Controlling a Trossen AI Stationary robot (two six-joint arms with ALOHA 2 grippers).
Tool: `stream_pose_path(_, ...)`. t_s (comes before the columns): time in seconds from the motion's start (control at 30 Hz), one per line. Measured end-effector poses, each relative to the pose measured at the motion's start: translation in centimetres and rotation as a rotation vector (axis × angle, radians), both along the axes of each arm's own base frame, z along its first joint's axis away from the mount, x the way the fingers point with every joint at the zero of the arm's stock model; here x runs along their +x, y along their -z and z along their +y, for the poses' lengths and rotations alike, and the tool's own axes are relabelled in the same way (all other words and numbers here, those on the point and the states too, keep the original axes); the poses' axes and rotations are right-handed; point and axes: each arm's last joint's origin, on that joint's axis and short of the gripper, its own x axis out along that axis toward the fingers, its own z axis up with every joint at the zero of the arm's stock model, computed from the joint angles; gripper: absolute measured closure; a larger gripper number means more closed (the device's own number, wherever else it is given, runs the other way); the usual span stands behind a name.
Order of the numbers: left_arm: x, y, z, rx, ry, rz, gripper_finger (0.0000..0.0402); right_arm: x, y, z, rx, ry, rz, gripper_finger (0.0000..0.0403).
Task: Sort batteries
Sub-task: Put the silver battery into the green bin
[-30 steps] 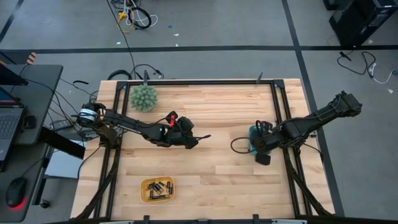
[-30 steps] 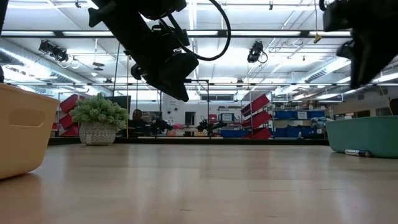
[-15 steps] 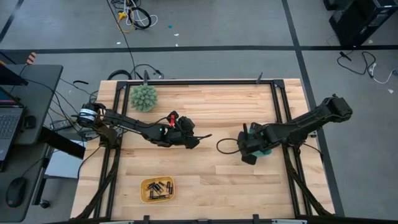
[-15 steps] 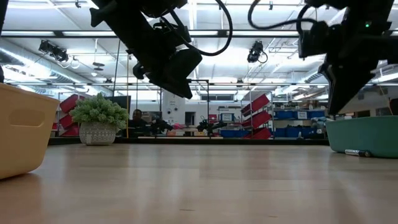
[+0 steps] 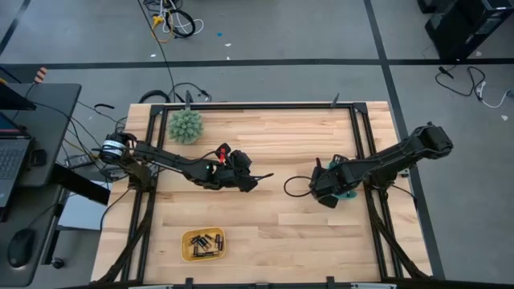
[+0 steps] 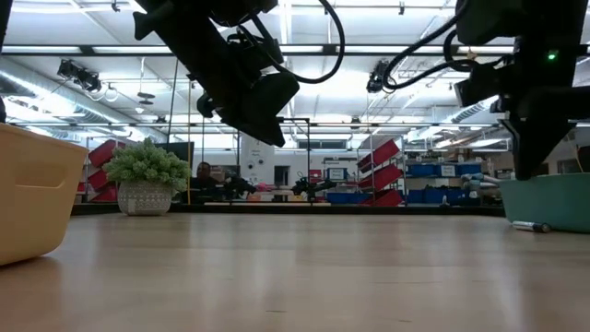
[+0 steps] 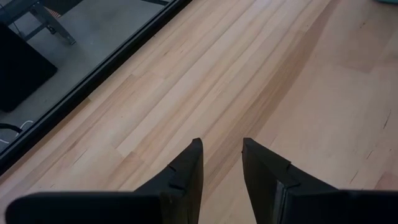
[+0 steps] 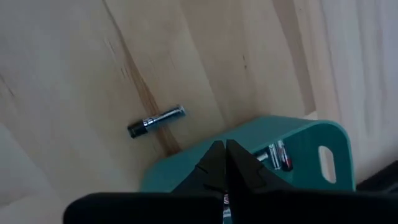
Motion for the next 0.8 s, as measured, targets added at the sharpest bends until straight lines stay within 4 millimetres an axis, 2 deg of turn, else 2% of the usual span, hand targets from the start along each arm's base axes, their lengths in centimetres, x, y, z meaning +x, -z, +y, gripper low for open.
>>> stream_pose_path(0.13,0.0,0.0,0.0,0.003,0.002,0.004,0.0293,0.2,-0.4,0.3,0.023,-0.099,-0.04,0.0396)
stream_pose_path(0.23,0.0,0.0,0.0,0.009,0.009,0.011,0.0293,0.6,-0.6,0.7,0.062,-0.274,-0.064,0.0387)
stream_pose_path(0.37,0.0,0.0,0.0,0.012,0.02,0.019,0.0293,0.7,-0.3,1.0,0.096,-0.468,-0.003,0.0368)
stream_pose_path(0.57,0.0,0.1,-0.1,0.002,0.053,0.036,0.0293,1.3,0.9,0.9,0.195,-0.448,0.062,0.0316)
stream_pose_path(0.8,0.0,0.0,-0.1,0.017,0.068,0.052,0.0293,2.1,3.3,0.6,0.186,-0.394,0.168,0.0231)
